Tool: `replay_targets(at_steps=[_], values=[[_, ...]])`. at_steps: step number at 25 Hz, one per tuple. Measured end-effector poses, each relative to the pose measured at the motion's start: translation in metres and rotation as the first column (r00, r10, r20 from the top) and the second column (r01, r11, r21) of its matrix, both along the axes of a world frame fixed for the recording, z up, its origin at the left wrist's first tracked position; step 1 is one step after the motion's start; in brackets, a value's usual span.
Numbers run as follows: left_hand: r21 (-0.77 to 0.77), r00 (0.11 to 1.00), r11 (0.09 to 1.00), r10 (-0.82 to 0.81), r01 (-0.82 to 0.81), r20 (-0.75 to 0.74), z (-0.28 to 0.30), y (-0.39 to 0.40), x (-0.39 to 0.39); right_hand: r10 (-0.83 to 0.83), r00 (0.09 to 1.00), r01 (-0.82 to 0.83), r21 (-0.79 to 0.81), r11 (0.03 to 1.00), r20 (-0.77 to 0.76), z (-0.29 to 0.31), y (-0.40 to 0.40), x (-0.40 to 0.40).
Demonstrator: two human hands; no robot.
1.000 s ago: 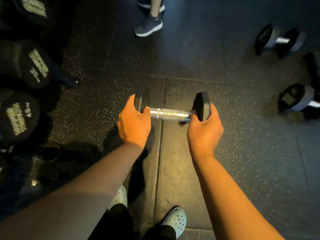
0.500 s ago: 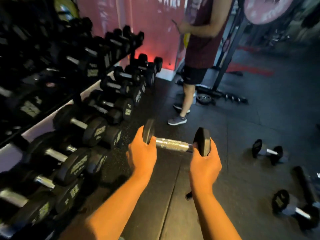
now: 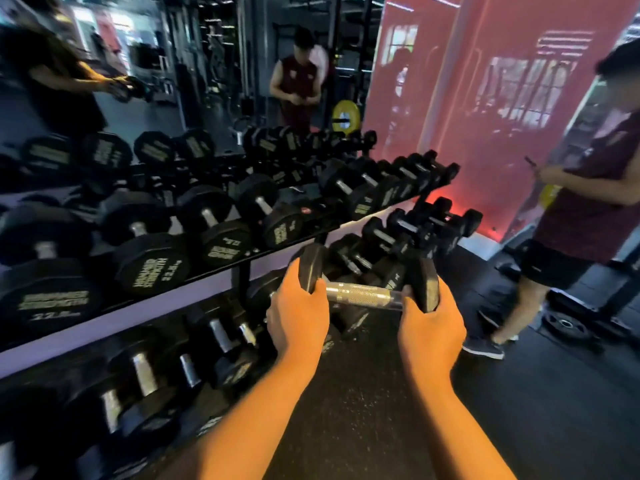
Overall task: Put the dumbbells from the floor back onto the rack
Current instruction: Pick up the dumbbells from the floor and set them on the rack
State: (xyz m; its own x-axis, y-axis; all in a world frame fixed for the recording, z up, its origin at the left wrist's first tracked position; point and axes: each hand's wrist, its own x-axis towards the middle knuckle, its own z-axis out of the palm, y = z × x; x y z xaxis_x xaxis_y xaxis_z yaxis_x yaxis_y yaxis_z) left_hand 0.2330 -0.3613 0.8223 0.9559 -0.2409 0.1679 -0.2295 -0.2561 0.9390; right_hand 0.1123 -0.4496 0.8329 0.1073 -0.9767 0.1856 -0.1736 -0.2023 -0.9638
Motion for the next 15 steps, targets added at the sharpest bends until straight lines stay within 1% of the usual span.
replay_targets(at_steps=[3, 6, 11, 15], values=[[0.028, 0.991, 0.991, 0.129, -0.128, -0.019, 0.016, 0.062, 0.044, 0.159, 0.987, -0.159, -0.01, 0.987, 0.032, 0.01, 0.046, 0.059], [0.028, 0.962, 0.962, 0.271, -0.27, -0.025, 0.031, 0.136, 0.096, 0.303, 0.952, -0.303, -0.025, 0.953, 0.04, 0.024, 0.107, 0.13], [0.011, 0.872, 0.872, 0.49, -0.49, -0.012, 0.054, 0.271, 0.174, 0.462, 0.885, -0.46, -0.049, 0.887, 0.054, 0.04, 0.225, 0.251], [-0.03, 0.766, 0.765, 0.643, -0.643, -0.006, 0.064, 0.385, 0.238, 0.606, 0.793, -0.601, -0.087, 0.795, 0.057, 0.048, 0.335, 0.345]])
